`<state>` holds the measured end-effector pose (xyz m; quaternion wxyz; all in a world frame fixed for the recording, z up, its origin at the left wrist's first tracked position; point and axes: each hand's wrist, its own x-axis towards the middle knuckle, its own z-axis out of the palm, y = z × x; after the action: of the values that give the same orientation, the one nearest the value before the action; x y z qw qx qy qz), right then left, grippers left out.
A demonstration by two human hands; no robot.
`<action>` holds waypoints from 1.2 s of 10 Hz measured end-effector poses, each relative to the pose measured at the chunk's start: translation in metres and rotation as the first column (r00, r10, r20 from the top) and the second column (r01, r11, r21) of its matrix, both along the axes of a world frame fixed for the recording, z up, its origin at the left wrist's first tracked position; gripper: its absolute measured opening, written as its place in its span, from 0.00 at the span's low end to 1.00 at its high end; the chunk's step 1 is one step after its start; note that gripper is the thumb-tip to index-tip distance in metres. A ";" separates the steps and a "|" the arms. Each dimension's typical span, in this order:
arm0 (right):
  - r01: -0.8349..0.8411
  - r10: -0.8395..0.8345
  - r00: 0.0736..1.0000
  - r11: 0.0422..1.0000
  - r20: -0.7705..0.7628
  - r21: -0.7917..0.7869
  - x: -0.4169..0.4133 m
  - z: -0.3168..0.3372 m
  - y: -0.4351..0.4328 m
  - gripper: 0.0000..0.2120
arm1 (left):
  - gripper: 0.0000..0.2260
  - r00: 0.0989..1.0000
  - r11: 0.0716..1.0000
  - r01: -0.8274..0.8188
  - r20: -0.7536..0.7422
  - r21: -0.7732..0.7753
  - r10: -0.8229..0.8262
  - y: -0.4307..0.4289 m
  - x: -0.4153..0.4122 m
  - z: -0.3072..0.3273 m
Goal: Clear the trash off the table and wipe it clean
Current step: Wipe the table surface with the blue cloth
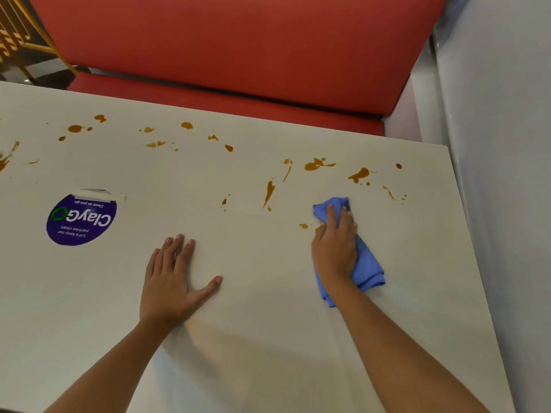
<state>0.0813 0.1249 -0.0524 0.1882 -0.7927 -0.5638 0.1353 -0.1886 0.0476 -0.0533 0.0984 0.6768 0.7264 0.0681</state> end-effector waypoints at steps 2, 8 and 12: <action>-0.395 0.394 0.919 0.916 0.033 0.072 0.027 -0.001 -0.028 0.20 | 0.47 1.000 1.000 -0.002 0.016 0.001 0.002 0.000 -0.001 0.001; -0.047 0.051 0.995 0.998 0.088 -0.044 0.006 -0.004 -0.004 0.24 | 0.46 1.000 1.000 -0.003 0.026 0.005 0.002 0.000 -0.002 0.000; -0.462 0.465 0.885 0.881 -0.017 0.099 0.029 -0.006 -0.040 0.23 | 0.46 0.999 1.000 0.017 0.034 0.009 -0.017 0.000 -0.003 0.001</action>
<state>0.1106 0.0853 -0.0580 0.1982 -0.6225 -0.7386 0.1663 -0.1913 0.0473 -0.0527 0.1084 0.6822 0.7184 0.0818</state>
